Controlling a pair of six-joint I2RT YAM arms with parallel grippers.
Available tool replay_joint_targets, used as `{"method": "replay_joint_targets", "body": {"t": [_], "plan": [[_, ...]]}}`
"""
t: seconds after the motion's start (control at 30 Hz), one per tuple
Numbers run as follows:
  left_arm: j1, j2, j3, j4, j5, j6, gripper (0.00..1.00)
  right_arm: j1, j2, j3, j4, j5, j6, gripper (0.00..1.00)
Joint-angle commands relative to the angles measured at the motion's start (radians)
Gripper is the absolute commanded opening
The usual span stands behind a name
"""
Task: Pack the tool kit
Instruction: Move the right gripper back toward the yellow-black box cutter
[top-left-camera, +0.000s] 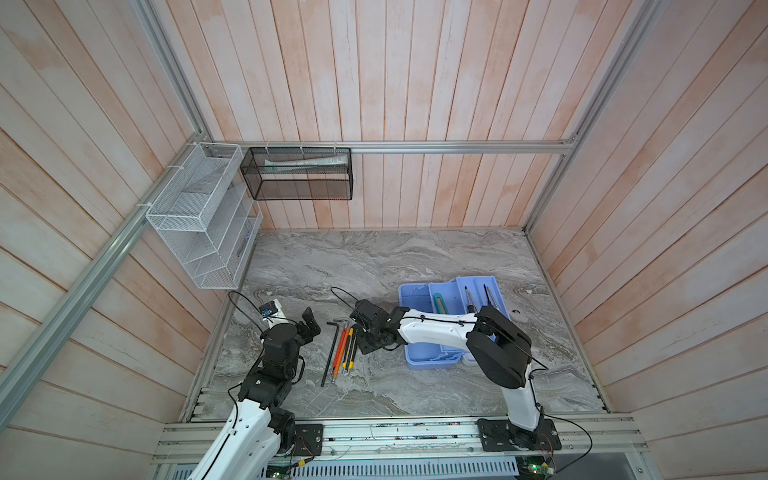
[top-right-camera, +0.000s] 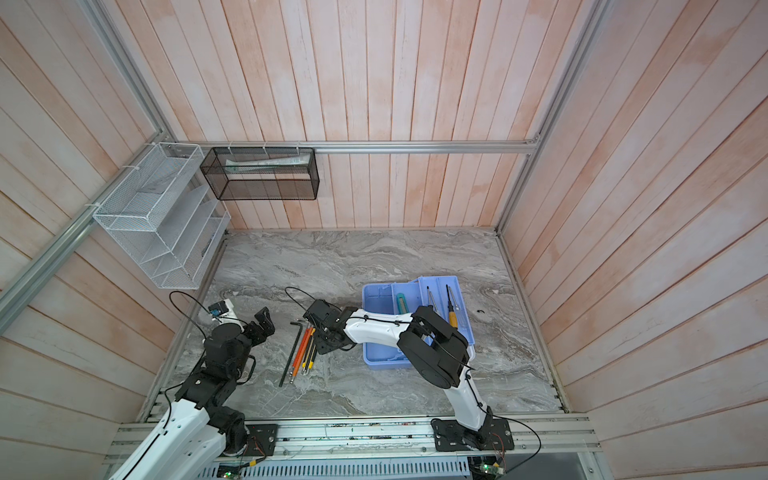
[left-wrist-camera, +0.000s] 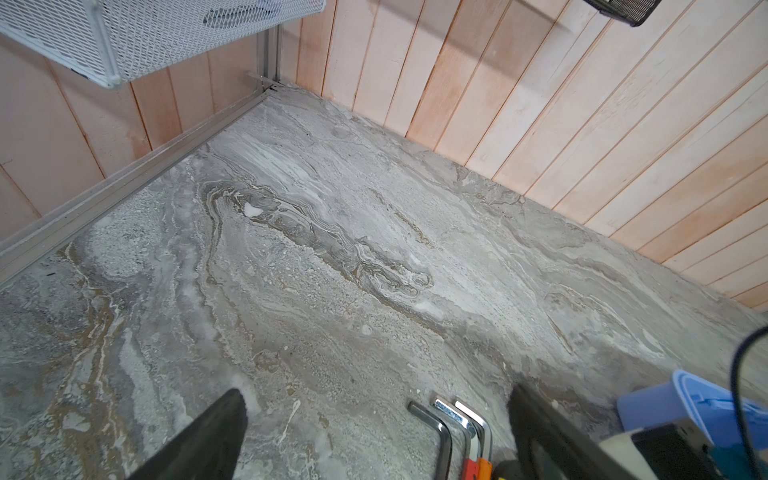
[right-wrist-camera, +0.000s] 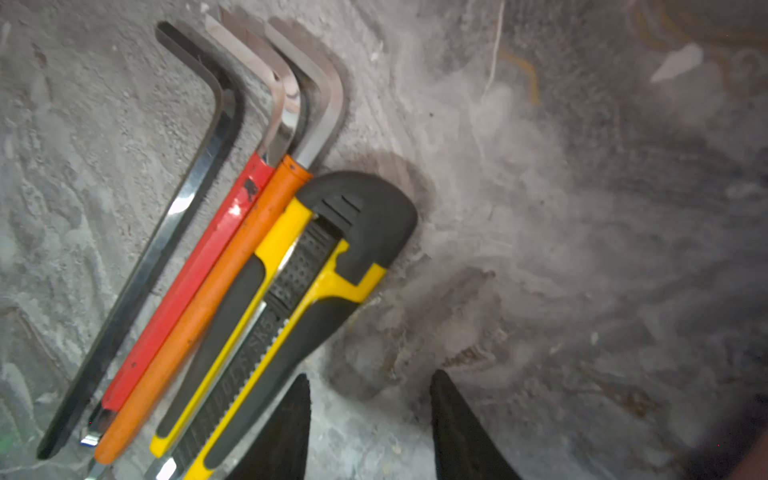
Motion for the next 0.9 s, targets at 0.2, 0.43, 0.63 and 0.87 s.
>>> {"method": "replay_joint_targets", "body": {"t": [0.2,0.43,0.63,0.87], "plan": [[0.005,0.013,-0.012,-0.004,0.018,0.004,1.0,0.007,0.011,0.058,0.055,0.056,-0.052,0.46],[0.005,0.02,-0.009,0.002,0.026,0.008,1.0,0.03,0.049,0.101,0.017,0.128,-0.067,0.46],[0.005,0.012,-0.013,0.005,0.03,0.012,1.0,0.042,0.089,0.112,0.04,0.127,-0.086,0.46],[0.005,0.011,-0.012,0.002,0.024,0.008,1.0,0.045,0.059,0.074,0.008,0.151,-0.111,0.46]]}}
